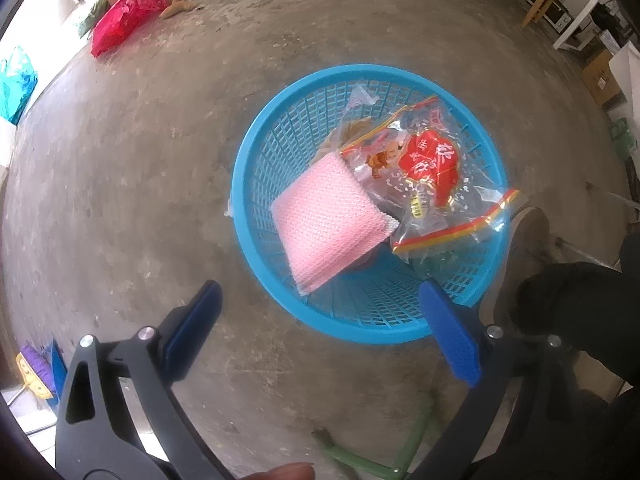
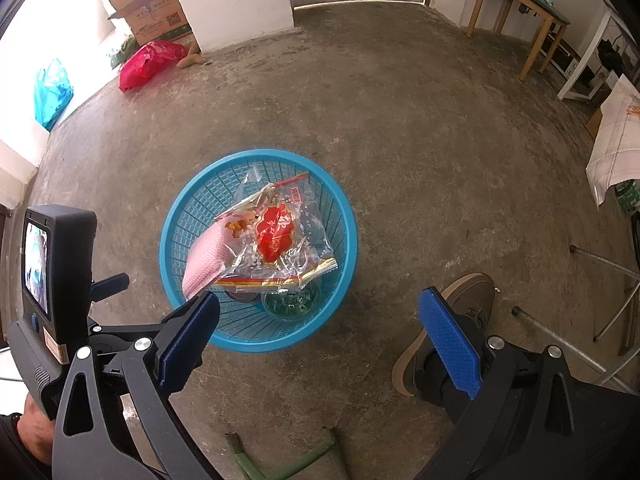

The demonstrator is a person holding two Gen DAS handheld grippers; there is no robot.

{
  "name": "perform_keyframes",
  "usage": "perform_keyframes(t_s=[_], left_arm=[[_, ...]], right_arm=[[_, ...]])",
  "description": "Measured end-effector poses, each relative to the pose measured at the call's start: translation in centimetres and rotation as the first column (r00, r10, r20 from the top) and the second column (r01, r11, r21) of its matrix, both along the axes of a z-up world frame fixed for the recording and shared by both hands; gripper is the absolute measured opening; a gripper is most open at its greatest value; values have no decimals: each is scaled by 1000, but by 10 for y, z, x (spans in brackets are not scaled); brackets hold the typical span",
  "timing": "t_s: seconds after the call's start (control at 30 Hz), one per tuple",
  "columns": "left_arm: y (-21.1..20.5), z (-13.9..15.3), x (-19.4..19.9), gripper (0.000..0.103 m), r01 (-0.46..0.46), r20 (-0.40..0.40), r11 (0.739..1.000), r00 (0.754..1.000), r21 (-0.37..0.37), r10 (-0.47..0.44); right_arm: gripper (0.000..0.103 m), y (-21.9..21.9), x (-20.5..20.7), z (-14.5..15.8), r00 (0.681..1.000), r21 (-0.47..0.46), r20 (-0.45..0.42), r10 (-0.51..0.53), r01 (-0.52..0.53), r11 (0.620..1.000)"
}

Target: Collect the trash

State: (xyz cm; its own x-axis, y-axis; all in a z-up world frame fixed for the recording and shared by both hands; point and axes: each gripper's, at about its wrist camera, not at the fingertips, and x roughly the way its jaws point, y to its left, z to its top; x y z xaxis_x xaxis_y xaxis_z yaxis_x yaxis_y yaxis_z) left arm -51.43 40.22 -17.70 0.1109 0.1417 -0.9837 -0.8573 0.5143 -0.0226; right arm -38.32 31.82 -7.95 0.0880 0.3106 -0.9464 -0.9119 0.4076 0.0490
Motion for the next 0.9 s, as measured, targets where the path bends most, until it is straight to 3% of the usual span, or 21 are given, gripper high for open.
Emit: perform_keyframes(t_s=[0.27,0.67,0.77,0.9], left_arm=[[-4,3,3,95,5,-2,998,1000,64,-5],[-7,4,5,95,17,10,996,1000,85,-18],[-11,6,6,95,10,-54,988,999,155,-2],[-12,5,4,95,14,-25,989,1000,150,-11]], right_arm=[[97,0,0,0,1000,0,1,-1,1,1000],[97,-1,0,1,1000,2,0,-1,1,1000],[97,-1,1,2,1000,2,3,1,-1,1000],[97,-1,0,2,1000,3,2,-1,1,1000]])
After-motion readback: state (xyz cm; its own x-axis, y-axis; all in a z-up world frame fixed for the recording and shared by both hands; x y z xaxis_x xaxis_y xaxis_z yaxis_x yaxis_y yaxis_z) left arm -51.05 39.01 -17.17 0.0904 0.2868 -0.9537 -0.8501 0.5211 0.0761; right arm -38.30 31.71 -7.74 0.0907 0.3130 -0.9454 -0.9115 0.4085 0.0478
